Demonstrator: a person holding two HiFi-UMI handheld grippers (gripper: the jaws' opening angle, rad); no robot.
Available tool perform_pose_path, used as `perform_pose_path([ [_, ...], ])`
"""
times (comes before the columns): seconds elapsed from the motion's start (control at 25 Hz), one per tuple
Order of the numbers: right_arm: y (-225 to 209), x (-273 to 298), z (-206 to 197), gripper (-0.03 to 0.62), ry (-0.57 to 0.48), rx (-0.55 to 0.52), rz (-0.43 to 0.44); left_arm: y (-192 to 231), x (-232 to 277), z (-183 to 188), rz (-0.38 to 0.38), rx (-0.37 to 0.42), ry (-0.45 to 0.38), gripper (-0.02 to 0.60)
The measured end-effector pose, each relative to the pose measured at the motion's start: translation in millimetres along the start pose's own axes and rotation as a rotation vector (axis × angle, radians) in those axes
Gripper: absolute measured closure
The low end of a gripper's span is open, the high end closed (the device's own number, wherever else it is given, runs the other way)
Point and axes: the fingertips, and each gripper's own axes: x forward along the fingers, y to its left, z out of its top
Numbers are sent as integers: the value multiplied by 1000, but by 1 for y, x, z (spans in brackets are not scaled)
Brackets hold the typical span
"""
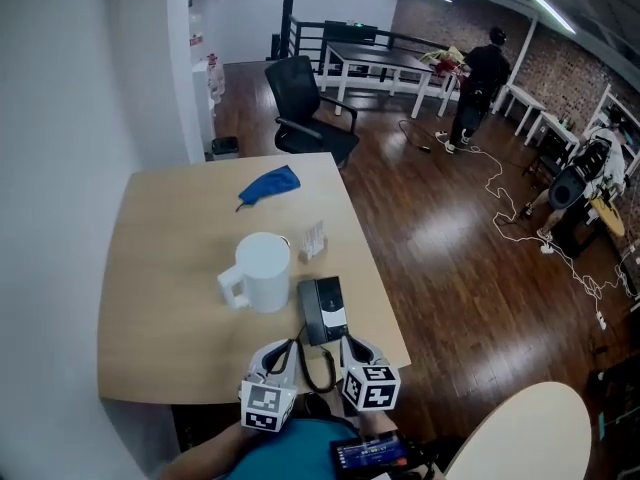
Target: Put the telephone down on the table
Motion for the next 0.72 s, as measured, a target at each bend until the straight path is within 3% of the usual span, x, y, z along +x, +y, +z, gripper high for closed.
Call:
perform_pose_path([
  [0.4,39,-41,-22,600,-46,-9,-87,-6,-56,-10,-57,13,-22,565],
  [0.72,63,-77,-52,600,-12,-27,-138,-19,-91,-33,-108,-44,-2,565],
])
